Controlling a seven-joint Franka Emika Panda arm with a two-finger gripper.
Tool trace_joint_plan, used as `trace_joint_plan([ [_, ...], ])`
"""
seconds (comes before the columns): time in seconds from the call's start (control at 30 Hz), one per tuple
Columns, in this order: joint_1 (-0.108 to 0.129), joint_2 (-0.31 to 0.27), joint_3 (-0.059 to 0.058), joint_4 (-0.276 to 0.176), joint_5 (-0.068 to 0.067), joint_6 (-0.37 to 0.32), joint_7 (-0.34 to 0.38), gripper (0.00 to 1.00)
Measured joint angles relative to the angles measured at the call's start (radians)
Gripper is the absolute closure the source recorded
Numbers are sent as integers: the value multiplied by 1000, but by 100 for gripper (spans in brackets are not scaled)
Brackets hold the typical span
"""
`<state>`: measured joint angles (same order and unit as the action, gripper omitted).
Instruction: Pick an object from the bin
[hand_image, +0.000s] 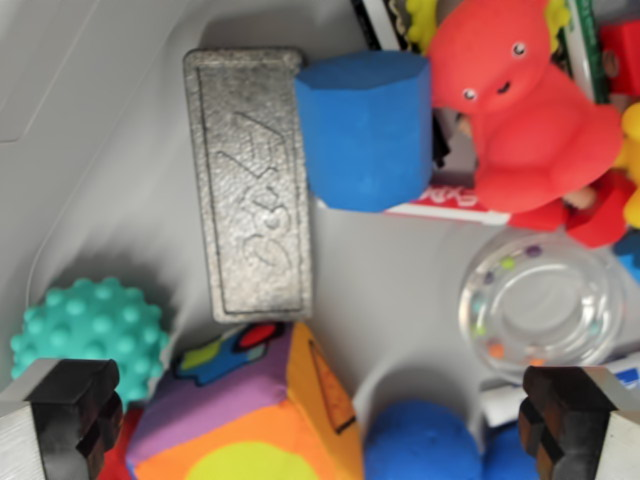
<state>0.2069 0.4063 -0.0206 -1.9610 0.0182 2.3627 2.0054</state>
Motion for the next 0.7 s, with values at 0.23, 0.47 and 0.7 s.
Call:
trace_joint_plan([
  [0.23,35,56,-5,30,1,25,135,0],
  [0.47,66,113,-8,63,4,48,254,0],
  [0.7,67,166,-8,66,4,97,264,0],
])
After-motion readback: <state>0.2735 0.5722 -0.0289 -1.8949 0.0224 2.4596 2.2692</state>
